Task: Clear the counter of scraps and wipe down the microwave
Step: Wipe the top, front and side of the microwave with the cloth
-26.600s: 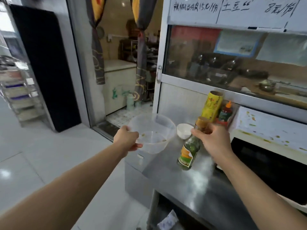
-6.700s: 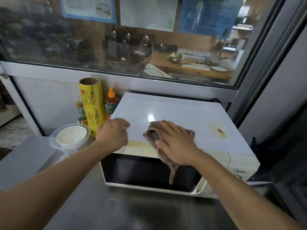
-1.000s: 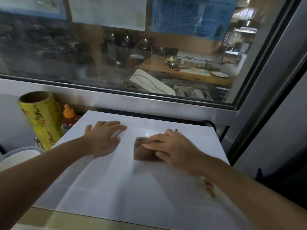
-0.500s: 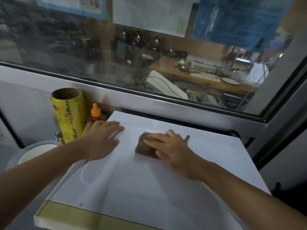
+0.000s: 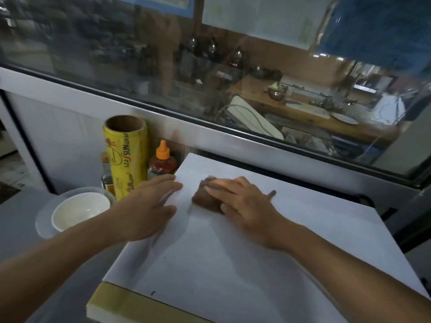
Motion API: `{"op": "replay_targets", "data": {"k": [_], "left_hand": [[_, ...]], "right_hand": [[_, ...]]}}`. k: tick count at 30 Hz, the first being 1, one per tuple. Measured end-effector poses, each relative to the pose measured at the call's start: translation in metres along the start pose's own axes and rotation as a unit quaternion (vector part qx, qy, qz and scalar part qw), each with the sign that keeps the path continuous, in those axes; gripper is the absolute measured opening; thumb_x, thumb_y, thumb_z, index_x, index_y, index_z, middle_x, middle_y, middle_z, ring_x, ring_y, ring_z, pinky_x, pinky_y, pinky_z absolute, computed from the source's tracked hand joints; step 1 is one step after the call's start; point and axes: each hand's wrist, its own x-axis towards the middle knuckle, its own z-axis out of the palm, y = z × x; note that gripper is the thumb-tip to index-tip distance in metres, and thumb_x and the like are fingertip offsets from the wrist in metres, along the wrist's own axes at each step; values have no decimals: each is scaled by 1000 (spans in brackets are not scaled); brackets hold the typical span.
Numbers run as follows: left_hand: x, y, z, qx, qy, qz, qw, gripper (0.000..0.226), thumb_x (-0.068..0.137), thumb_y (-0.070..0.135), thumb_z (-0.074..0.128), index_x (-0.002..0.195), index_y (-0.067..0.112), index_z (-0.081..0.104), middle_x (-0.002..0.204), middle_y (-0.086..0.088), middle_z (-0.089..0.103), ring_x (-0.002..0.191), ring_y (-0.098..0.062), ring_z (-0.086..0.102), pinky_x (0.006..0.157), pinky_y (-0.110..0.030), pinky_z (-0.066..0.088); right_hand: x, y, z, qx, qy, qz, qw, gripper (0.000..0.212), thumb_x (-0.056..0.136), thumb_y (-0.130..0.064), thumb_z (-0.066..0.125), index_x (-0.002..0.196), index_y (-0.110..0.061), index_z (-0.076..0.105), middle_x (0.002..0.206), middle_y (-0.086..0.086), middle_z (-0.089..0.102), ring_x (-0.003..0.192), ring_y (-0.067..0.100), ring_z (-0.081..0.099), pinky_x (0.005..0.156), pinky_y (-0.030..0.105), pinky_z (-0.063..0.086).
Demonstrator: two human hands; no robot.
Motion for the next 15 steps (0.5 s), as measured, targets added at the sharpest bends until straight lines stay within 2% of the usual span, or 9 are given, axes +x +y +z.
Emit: {"op": "replay_targets", "data": {"k": [2,3,7,9,10,12,14,15], "left_hand": [[-7,-2,-2,-12,9,5,1000,53,94,25,52,141,34,31,151,15,26,139,-8,25,112,-26,23],[-11,-3,-3,-16,17,5,1000,55,93,25,53,141,34,30,148,14,31,135,-8,31,109,-23,27],[-25,-6,-6,-35,21,-44,998,58,92,26,55,143,34,29,137,10,46,119,-9,48,99,-23,40],[-29,-10,-5,-55,16,-50,997,56,92,27,55,142,35,30,127,10,51,112,-9,51,96,-25,42],[-29,-11,-4,-71,14,-50,996,55,92,26,55,141,36,31,118,13,51,109,-9,51,95,-25,43],[-30,-14,-2,-110,16,-47,993,53,92,23,55,138,37,33,102,21,45,102,-5,48,91,-23,44],[-30,-15,0,-138,18,-39,990,54,92,22,56,137,37,32,98,25,42,100,-3,46,88,-19,42],[-30,-16,1,-148,18,-38,988,55,92,22,56,138,37,31,101,25,41,101,-2,45,87,-17,40]], "right_hand": [[-11,4,-5,10,-21,-57,998,46,94,-35,32,138,-29,44,144,-13,40,118,17,42,98,32,34],[-8,15,-8,5,-24,-54,998,46,94,-36,32,138,-30,44,144,-15,40,120,16,41,98,33,34],[44,52,-5,-69,0,123,990,53,92,-38,22,143,-32,36,148,-12,35,126,21,37,104,41,32],[64,38,5,-97,7,158,983,48,97,-33,25,144,-31,32,149,-10,32,127,22,36,104,41,31],[64,25,9,-100,6,148,984,47,98,-31,26,144,-31,31,150,-10,29,128,21,34,103,41,31],[48,-3,13,-74,1,74,995,48,97,-31,25,145,-33,30,151,-13,27,128,16,30,101,39,30],[30,-19,10,-17,-20,-2,1000,48,96,-35,25,143,-35,32,150,-16,29,125,11,29,97,34,29],[30,-18,7,-1,-30,-11,999,48,95,-37,24,143,-37,34,150,-17,30,124,11,30,97,34,30]]}}
